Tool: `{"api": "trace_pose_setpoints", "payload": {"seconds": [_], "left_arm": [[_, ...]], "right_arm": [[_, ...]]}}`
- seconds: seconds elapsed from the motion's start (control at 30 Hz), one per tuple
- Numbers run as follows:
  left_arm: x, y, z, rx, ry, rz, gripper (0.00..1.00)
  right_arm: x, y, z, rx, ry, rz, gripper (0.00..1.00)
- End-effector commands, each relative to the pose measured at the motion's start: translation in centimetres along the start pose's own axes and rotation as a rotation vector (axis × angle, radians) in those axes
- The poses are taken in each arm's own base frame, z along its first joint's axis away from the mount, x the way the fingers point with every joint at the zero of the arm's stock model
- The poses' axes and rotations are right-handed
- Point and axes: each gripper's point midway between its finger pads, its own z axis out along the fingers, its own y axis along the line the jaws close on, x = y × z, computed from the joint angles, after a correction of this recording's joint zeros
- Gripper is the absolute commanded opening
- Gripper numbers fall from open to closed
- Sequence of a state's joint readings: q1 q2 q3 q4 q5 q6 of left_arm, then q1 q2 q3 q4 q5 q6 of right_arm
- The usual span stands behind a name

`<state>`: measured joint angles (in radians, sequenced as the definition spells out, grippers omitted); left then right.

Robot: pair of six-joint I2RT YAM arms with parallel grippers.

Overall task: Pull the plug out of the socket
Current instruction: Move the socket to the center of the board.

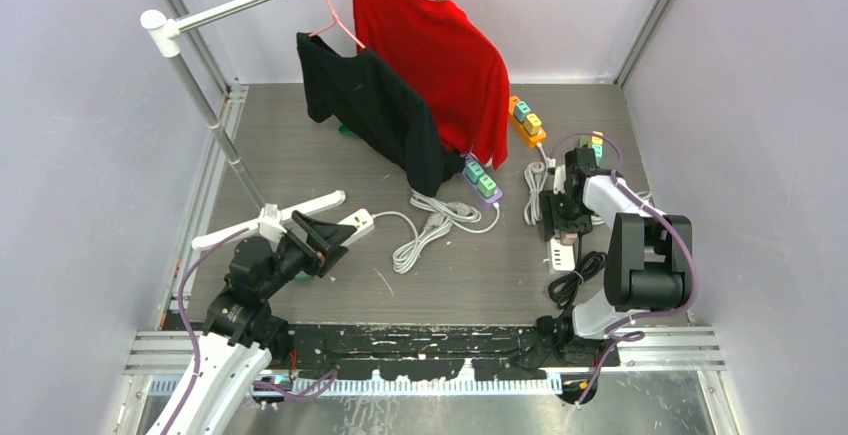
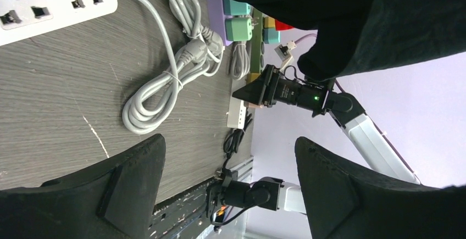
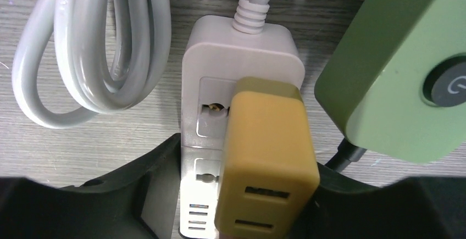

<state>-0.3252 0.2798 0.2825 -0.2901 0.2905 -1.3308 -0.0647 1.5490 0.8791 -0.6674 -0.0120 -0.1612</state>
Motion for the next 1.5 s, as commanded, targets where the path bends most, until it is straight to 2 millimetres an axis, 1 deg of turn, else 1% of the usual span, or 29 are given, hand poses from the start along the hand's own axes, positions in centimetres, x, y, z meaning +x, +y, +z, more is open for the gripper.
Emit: {"api": "trace_pose_setpoints", "payload": {"seconds": [0.0, 0.13, 0.27, 0.37, 0.47, 0.57, 0.67, 0.77, 0.83, 0.9, 1.03, 1.13, 1.23, 1.33, 1.4, 1.47], "left_arm": [[0.1, -2.3, -0.2, 0.101, 0.015, 0.037, 0.87], [0.3, -2.8, -0.2, 0.134, 0.028, 0.053, 0.87], [0.5, -3.6, -0.4, 0.172, 0.041, 0.081, 0.87], [0.7, -3.9, -0.5, 0.192, 0.054, 0.107, 0.87], [1.0, -4.3, -0.6, 0.210, 0.069, 0.137, 0.87], [1.2, -4.4, -0.5, 0.217, 0.084, 0.159, 0.87], [1.4, -4.4, -0.4, 0.219, 0.099, 0.168, 0.87], [1.4, -4.1, -0.2, 0.210, 0.106, 0.167, 0.87], [1.5, -4.0, 0.0, 0.209, 0.108, 0.167, 0.87], [1.6, -3.8, 0.1, 0.207, 0.112, 0.168, 0.87], [1.7, -3.6, 0.4, 0.194, 0.120, 0.168, 0.87], [1.9, -3.3, 0.6, 0.184, 0.123, 0.166, 0.86], [2.1, -3.0, 0.7, 0.177, 0.124, 0.166, 0.86], [2.4, -2.8, 0.8, 0.169, 0.127, 0.165, 0.86], [2.7, -2.6, 0.9, 0.164, 0.133, 0.168, 0.86], [2.8, -2.4, 1.0, 0.158, 0.132, 0.171, 0.86]], "right_arm": [[-0.4, 0.3, -1.4, -0.014, -0.061, -0.072, 0.30], [-0.7, 1.1, -3.4, -0.063, -0.119, -0.133, 0.19], [-1.3, 2.0, -5.9, -0.116, -0.194, -0.213, 0.14], [-1.6, 3.4, -7.8, -0.197, -0.238, -0.275, 0.11], [-1.2, 5.7, -9.2, -0.324, -0.245, -0.357, 0.09], [-0.5, 8.0, -9.8, -0.423, -0.235, -0.466, 0.08], [1.0, 10.8, -10.3, -0.515, -0.210, -0.601, 0.08], [2.9, 14.5, -10.9, -0.641, -0.192, -0.739, 0.07], [4.4, 16.2, -10.8, -0.700, -0.162, -0.817, 0.06], [5.4, 17.6, -10.8, -0.747, -0.128, -0.876, 0.06], [5.9, 19.6, -10.2, -0.768, -0.094, -0.930, 0.06], [6.6, 21.0, -9.2, -0.762, -0.058, -0.986, 0.07], [7.8, 22.4, -7.8, -0.727, -0.019, -1.086, 0.09], [8.3, 23.9, -6.6, -0.694, 0.016, -1.132, 0.10], [8.4, 24.8, -6.2, -0.669, 0.024, -1.164, 0.11], [8.8, 25.9, -5.9, -0.652, 0.034, -1.206, 0.12]]}}
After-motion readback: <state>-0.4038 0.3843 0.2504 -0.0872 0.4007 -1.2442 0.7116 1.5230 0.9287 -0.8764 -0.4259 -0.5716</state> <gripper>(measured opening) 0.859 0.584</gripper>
